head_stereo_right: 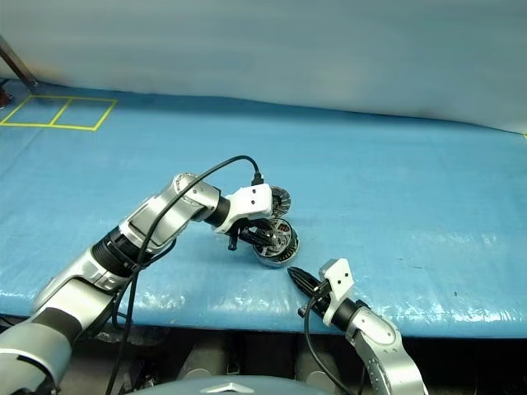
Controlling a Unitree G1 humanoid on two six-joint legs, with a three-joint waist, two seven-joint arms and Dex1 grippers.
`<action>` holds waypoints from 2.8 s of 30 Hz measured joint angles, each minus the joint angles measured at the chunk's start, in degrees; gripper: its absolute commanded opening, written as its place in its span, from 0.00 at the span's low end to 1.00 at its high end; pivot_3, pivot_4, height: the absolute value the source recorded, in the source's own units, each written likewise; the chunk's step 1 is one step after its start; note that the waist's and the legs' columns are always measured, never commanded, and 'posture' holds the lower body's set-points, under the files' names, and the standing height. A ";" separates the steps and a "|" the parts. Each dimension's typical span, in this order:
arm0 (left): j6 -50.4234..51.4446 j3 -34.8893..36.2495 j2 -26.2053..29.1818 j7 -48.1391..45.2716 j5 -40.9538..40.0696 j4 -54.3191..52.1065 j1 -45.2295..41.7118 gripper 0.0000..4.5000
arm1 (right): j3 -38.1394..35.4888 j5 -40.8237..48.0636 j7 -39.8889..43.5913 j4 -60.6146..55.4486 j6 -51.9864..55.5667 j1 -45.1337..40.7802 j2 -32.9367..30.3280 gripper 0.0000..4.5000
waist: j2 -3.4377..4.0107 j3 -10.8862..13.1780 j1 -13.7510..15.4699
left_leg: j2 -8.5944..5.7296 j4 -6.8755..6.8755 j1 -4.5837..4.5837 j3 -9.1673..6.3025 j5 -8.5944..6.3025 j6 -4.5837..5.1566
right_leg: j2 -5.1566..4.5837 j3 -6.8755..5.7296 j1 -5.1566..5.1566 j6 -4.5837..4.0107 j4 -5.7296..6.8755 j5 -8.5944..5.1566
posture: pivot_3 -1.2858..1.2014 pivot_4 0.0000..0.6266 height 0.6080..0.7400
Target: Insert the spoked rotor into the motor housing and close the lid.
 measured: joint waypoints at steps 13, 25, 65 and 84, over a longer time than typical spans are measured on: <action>0.18 -0.73 0.08 -0.80 1.00 0.00 -0.59 0.87 | 0.03 -0.57 -0.35 0.06 0.08 -0.04 -0.09 0.00 | 0.00 0.00 0.05 | 0.00 0.00 0.00 0.00 0.00 0.00 | 0.00 0.00 0.00 0.00 0.01 0.00 | 0.52 0.24 1.00; 7.29 6.11 -1.89 -2.52 -10.74 -7.50 1.15 0.47 | -1.51 -0.34 -1.08 -0.16 1.19 1.05 -1.05 0.00 | 0.01 0.00 -0.03 | 0.02 0.01 0.01 -0.02 0.00 0.00 | -0.01 0.00 0.01 -0.03 0.02 0.02 | 0.52 0.24 1.00; -11.67 32.00 -13.48 -9.20 -16.94 48.15 -6.06 0.01 | -1.81 0.04 -6.69 -6.28 -0.81 8.44 3.73 0.00 | -0.05 0.00 -0.36 | -0.09 0.08 -0.05 -0.03 0.01 0.05 | 0.02 -0.06 0.04 -0.01 -0.02 0.11 | 0.52 0.24 1.00; 0.69 23.52 -12.46 -10.18 -16.96 27.45 7.48 0.01 | -1.88 -0.27 -7.58 -6.20 -1.51 6.14 3.58 0.00 | -0.05 0.00 -0.65 | -0.02 0.08 -0.07 -0.10 0.00 0.06 | -0.04 -0.04 0.02 -0.16 0.01 0.16 | 0.52 0.24 1.00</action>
